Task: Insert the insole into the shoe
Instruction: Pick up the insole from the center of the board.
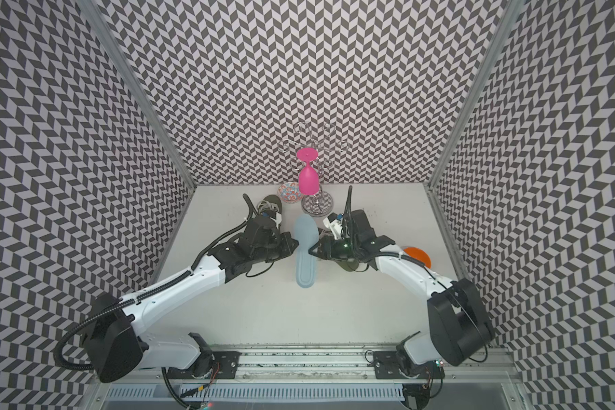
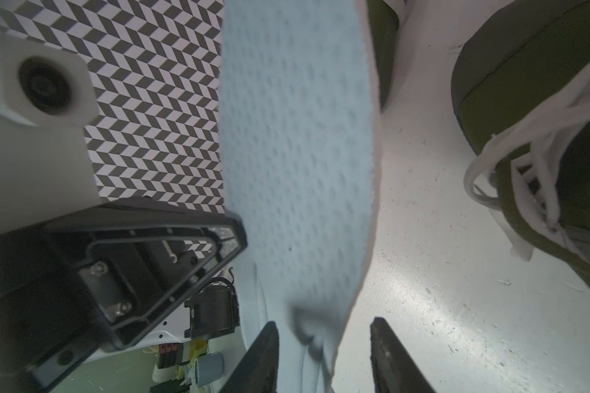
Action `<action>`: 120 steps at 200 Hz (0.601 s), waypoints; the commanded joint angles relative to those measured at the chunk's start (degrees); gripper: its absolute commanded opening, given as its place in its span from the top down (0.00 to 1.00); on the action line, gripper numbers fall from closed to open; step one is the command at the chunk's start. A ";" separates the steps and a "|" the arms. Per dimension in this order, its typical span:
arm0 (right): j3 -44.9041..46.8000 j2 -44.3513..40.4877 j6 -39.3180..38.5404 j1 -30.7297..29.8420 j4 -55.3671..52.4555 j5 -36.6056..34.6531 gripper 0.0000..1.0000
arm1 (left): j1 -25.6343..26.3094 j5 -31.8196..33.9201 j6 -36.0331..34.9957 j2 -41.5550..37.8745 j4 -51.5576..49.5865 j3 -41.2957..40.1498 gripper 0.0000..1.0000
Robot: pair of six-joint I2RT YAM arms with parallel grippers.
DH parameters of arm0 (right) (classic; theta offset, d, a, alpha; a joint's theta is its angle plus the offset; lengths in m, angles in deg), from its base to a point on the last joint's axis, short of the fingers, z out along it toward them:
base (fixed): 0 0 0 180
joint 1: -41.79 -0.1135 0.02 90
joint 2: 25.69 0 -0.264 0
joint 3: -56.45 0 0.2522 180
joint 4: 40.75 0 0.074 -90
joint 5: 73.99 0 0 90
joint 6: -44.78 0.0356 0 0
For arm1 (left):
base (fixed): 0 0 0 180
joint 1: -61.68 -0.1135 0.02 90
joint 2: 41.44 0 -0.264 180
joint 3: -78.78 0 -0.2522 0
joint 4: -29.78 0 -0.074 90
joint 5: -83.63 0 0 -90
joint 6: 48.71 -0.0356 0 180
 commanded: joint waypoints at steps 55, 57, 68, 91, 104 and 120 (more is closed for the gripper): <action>-0.31 -0.12 -1.97 0.03 2.21 -0.78 0.86 | 0.55 -3.94 -6.70 2.87 2.96 -0.42 0.82; -0.51 -0.06 -2.77 0.12 1.48 -0.90 0.87 | 0.54 -4.01 -7.59 3.02 2.56 -0.26 0.79; -1.61 0.15 -7.22 0.47 -1.99 -2.82 0.88 | 0.54 -3.95 -12.56 3.62 0.68 0.40 0.64; -3.78 0.14 -17.10 0.46 -9.36 -6.83 0.88 | -1.20 -10.41 -27.44 3.48 -0.44 0.47 0.36; -4.63 0.04 -21.87 0.49 -12.94 -8.85 0.88 | -3.18 -14.43 -36.69 3.99 -2.65 1.75 0.18; -4.17 -0.84 -26.40 0.34 -15.01 -8.67 0.88 | -5.31 -19.13 -47.34 5.84 -5.20 4.08 0.14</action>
